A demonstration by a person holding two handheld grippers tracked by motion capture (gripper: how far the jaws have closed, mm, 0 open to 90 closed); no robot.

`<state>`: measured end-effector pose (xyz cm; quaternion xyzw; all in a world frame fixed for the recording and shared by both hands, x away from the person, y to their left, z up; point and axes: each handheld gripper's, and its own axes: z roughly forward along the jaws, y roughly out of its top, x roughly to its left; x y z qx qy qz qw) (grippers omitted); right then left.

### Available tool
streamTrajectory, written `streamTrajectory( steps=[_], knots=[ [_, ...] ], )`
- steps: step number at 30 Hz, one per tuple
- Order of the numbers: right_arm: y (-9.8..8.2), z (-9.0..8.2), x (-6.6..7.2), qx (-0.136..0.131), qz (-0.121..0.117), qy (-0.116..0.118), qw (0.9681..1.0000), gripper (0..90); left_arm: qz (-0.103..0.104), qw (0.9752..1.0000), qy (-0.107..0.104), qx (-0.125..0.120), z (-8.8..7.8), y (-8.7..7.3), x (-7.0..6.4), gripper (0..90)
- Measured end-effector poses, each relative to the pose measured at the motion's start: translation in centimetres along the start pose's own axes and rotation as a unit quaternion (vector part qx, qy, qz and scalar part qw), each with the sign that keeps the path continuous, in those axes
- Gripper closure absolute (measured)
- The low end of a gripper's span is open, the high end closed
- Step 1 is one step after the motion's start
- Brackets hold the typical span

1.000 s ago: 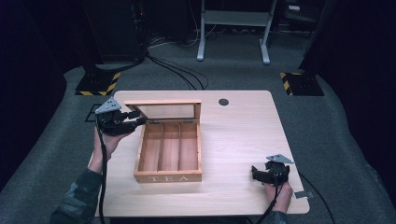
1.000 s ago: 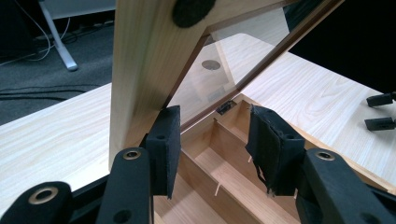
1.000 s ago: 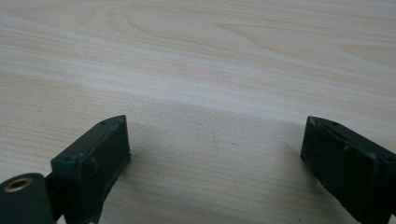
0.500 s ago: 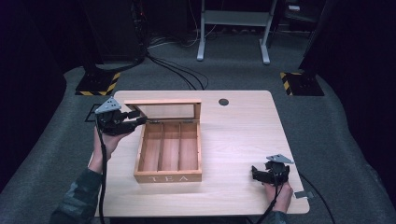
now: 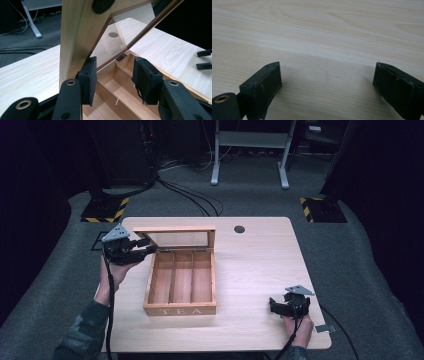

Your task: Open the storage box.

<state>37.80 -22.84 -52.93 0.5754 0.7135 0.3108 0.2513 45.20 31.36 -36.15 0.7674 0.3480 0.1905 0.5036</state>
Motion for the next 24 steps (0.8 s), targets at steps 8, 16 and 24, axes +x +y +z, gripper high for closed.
streamTrajectory(
  steps=[8,16,24],
  knots=[
    [0.0,0.0,0.0,0.0,0.0,0.0,1.0,7.5,0.0,1.0,0.0,-0.001,0.02,0.0,0.0,54.3],
    [0.0,0.0,0.01,0.0,0.0,0.0,1.0,7.5,0.001,1.0,0.0,0.002,-0.03,0.01,-0.06,54.5],
    [0.0,0.0,0.01,0.0,0.0,0.0,1.0,7.5,-0.001,1.0,-0.001,-0.001,-0.01,-0.02,0.03,54.5]
  ],
)
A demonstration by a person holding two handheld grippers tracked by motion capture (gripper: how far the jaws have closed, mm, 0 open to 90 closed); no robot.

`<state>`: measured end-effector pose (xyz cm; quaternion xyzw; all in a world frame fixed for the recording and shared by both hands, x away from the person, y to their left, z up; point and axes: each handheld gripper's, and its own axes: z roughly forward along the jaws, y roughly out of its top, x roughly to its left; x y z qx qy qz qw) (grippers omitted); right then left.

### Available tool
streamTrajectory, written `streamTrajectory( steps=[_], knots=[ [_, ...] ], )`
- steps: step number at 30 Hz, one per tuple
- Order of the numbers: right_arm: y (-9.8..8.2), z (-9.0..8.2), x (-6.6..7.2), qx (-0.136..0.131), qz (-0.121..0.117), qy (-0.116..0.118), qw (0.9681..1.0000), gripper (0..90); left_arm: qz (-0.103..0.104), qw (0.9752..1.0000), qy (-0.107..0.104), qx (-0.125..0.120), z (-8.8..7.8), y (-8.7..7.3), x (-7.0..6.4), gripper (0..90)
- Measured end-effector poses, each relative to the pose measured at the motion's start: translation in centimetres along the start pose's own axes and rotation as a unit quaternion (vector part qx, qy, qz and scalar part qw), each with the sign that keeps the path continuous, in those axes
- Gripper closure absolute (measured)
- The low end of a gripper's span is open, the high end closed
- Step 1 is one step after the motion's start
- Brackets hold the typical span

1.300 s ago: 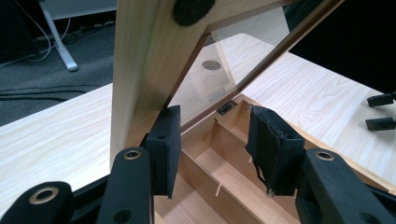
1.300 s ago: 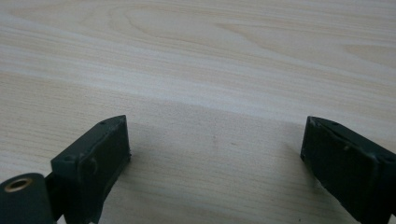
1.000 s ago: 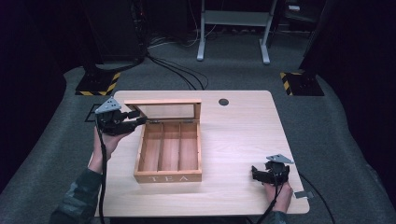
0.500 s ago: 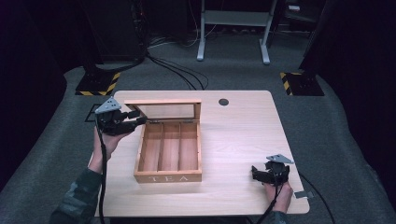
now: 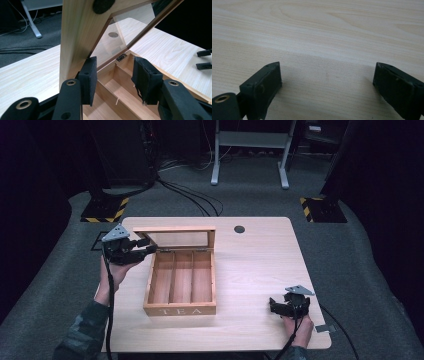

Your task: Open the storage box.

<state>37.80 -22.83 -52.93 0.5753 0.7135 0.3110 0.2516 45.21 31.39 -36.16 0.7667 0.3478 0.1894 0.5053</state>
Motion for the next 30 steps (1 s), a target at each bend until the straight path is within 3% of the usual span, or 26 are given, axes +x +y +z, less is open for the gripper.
streamTrajectory(
  steps=[30],
  knots=[
    [0.0,0.0,0.0,0.0,0.0,0.0,1.0,7.6,0.001,1.0,0.003,-0.003,-0.01,-0.01,-0.07,54.4]
  ],
)
